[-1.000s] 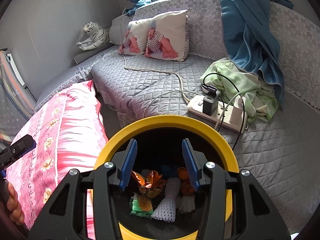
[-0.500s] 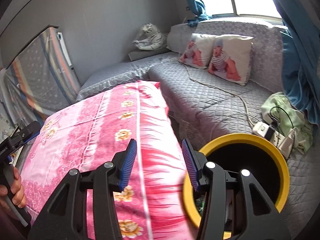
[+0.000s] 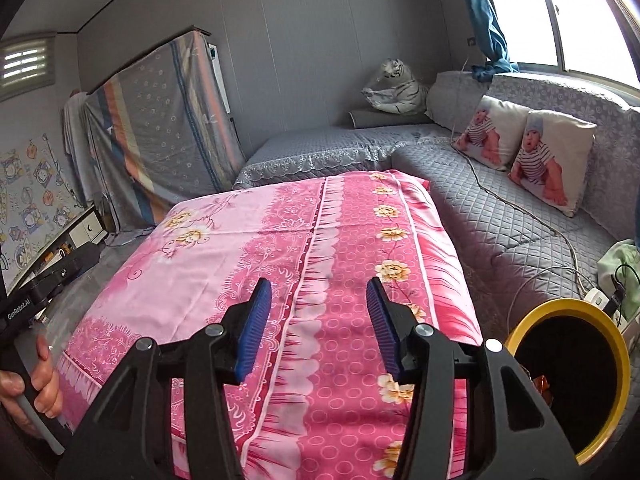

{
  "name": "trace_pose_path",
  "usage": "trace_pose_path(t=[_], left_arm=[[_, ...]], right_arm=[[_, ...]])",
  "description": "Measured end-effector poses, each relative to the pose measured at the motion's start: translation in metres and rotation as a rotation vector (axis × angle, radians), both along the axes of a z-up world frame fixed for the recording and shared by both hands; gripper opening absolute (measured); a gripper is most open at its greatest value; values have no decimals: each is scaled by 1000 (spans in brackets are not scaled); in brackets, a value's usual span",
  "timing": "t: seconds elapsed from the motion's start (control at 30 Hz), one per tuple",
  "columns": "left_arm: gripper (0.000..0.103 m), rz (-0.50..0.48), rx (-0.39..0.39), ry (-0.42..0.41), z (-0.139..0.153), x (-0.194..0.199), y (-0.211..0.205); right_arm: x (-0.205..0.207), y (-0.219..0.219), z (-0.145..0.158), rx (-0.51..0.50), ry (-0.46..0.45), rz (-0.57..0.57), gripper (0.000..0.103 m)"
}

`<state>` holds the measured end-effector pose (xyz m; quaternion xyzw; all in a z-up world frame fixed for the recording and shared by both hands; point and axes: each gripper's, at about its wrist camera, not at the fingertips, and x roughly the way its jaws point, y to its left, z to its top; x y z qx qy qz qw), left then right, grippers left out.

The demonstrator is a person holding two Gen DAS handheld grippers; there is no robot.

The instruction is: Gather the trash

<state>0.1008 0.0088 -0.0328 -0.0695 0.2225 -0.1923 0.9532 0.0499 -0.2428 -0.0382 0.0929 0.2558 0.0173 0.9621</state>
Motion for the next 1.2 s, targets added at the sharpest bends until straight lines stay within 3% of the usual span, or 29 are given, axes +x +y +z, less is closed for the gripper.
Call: trace_pose_path(t=[0.23, 0.33, 0.6, 0.93, 1.2], left_arm=[[80, 68, -12, -44, -8, -35, 21], [90, 92, -17, -72, -7, -43, 23], [95, 143, -28, -124, 3, -56, 25], [95, 140, -33, -159, 13, -62, 22], [95, 144, 26, -195, 17, -69, 8]], right_arm=[[-17, 20, -2, -20, -72, -20, 58], [-24, 23, -3, -17, -104, -45, 70], [-39, 23, -3, -15, -173, -105, 92], [-49, 19, -6, -29, -230, -189, 95], [-50, 15, -9, -8, -223, -200, 95]])
